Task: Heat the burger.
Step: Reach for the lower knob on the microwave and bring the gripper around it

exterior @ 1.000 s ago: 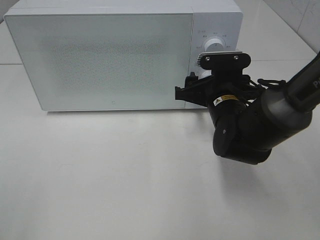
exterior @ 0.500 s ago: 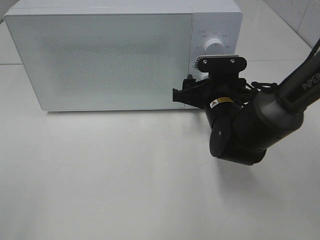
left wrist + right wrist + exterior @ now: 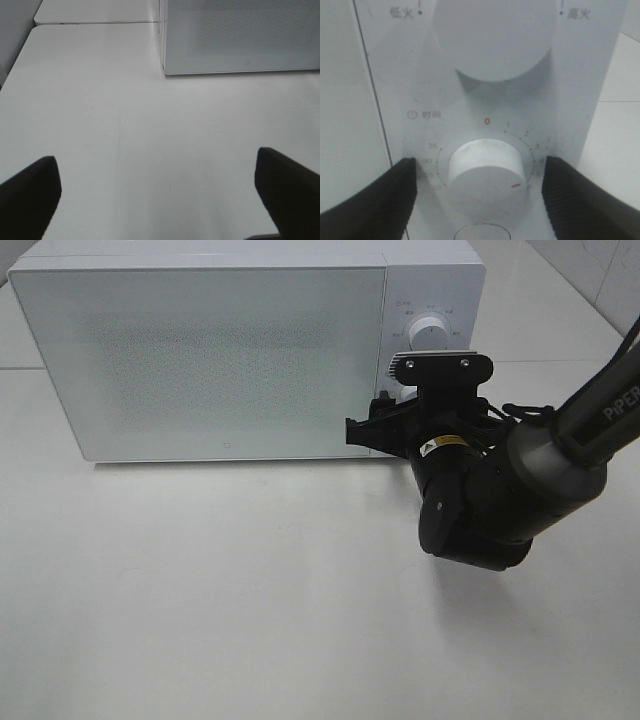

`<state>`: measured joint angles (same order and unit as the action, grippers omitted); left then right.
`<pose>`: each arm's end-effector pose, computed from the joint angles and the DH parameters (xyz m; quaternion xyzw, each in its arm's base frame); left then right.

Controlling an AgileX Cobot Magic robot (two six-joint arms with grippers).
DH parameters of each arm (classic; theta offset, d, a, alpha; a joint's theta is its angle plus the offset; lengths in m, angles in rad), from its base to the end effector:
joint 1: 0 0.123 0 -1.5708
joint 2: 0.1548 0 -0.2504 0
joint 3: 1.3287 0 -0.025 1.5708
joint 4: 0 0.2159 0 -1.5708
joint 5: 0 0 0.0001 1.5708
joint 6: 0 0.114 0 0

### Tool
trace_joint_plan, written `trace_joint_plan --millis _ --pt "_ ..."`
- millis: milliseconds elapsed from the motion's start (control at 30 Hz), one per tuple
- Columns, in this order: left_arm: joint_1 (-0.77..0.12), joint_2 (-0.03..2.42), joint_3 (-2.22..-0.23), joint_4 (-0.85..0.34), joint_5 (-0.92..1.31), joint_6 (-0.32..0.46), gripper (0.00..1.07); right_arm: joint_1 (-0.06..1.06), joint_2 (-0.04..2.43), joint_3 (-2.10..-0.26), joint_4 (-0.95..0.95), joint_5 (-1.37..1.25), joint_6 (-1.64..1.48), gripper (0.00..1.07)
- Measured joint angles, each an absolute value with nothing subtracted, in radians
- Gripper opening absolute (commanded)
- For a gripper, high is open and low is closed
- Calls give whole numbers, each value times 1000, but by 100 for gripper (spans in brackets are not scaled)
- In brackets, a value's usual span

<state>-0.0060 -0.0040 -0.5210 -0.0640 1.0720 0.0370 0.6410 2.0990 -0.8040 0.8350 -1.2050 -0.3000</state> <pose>0.0167 -0.0065 0.2547 0.0201 0.8489 -0.0238 0.5276 0.3192 0.1397 0.1114 0.0365 0.7447 -0.0538 0.6643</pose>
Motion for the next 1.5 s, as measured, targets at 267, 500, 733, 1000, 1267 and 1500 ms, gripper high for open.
trace_joint_plan --millis 267,500,733,1000,1267,1500 --pt "-6 -4 -521 -64 1072 37 98 641 2099 -804 846 -1205 -326 20" --pt "-6 -4 -521 -64 1072 37 98 641 2099 -804 844 -1205 -330 9" --pt "-6 -4 -521 -64 1072 37 98 641 2099 -804 839 -1205 -356 0" --pt "-6 -4 -521 -64 1072 37 98 637 2099 -803 821 -1205 -341 0" --pt "-6 -4 -521 -64 1072 37 98 625 2081 -791 761 -1180 -127 0" --pt "-6 -4 -521 -64 1072 37 98 613 2057 -781 727 -1141 13 0"
